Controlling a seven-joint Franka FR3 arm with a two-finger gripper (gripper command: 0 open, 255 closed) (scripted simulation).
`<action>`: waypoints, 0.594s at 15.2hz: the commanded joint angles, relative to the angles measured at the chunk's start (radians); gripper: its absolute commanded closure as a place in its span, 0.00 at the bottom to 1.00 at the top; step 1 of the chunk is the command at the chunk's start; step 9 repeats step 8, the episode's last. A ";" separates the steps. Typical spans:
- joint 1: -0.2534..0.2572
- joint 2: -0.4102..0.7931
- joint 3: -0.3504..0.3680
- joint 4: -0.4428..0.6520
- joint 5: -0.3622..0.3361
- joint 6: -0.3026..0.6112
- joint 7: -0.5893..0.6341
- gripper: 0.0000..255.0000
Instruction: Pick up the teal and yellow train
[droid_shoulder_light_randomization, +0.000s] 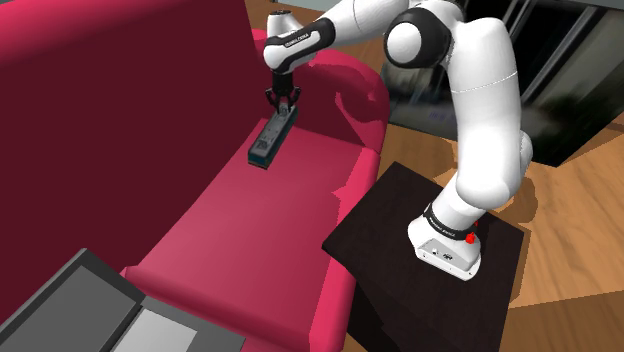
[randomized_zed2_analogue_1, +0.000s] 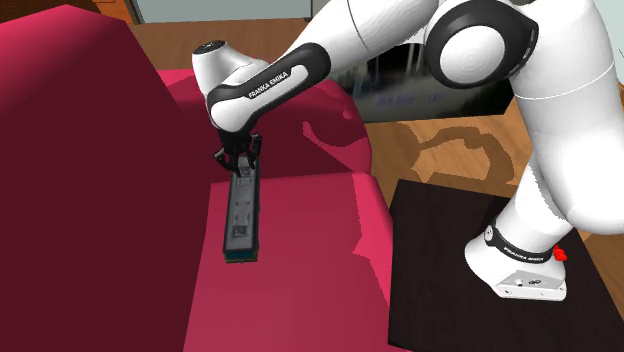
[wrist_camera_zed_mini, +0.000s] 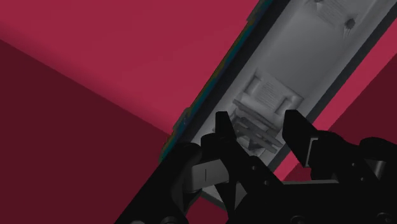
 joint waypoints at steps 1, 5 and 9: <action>-0.001 -0.013 0.000 0.010 0.000 -0.020 -0.001 1.00; -0.001 -0.038 0.000 0.024 0.000 -0.060 -0.002 1.00; -0.001 -0.045 0.000 0.029 0.000 -0.071 -0.002 1.00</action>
